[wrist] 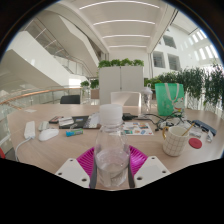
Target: Pour water
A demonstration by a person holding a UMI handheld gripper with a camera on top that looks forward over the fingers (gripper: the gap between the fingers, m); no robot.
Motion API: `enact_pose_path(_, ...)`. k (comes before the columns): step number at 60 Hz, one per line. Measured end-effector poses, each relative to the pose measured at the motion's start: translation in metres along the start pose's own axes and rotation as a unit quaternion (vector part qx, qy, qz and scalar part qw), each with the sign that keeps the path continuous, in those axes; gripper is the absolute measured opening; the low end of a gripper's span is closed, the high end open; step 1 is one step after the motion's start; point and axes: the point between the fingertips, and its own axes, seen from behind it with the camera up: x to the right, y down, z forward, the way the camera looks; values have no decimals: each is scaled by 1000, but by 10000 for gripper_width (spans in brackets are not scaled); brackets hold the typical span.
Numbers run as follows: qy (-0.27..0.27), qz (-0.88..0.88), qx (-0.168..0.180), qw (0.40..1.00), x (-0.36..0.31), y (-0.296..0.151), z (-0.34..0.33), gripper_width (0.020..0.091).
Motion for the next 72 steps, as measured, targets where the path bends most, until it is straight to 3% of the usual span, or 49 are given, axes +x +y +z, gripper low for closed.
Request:
enact_pose_path(5,2,0,-2,1000,1,1,5,376)
enact_pose_path(13,2,-10,-6,1000,0,1,5,374)
enact_pose_path(17,-14,-2,-31,999,-5,0,7,375)
enact_pose_path(21,-26,38,-18,999,-6,-35,11,375)
enact_pose_path(22,-34,59,-16,998,-1,-43,12,348)
enact_pose_path(25,-50,133,-22,990,7,-67,15,375)
enact_pose_path(26,-51,163,-23,985,10,-76,17,346)
enact_pose_path(27,-54,197,-25,979,16,-83,18,376)
enact_pose_path(28,-54,228,-30,972,19,-90,19,346)
enact_pose_path(29,-63,264,-34,962,26,-88,22,376)
enact_pose_path(31,-65,342,-53,936,39,-97,24,346)
enact_pose_path(32,-67,377,-56,922,46,-94,26,376)
enact_pose_path(33,-70,413,-62,906,51,-96,29,343)
enact_pose_path(35,-75,476,-72,873,56,-96,33,376)
enact_pose_path(36,-83,510,-80,853,60,-97,33,343)
enact_pose_path(37,-89,542,-86,831,64,-98,33,375)
enact_pose_path(46,-134,756,-127,628,69,-111,42,373)
enact_pose_path(52,-181,844,-116,491,76,-145,42,375)
enact_pose_path(57,-202,884,-97,411,94,-163,36,375)
enact_pose_path(65,-202,913,-66,348,113,-170,36,373)
enact_pose_path(72,-193,920,-44,337,123,-169,37,375)
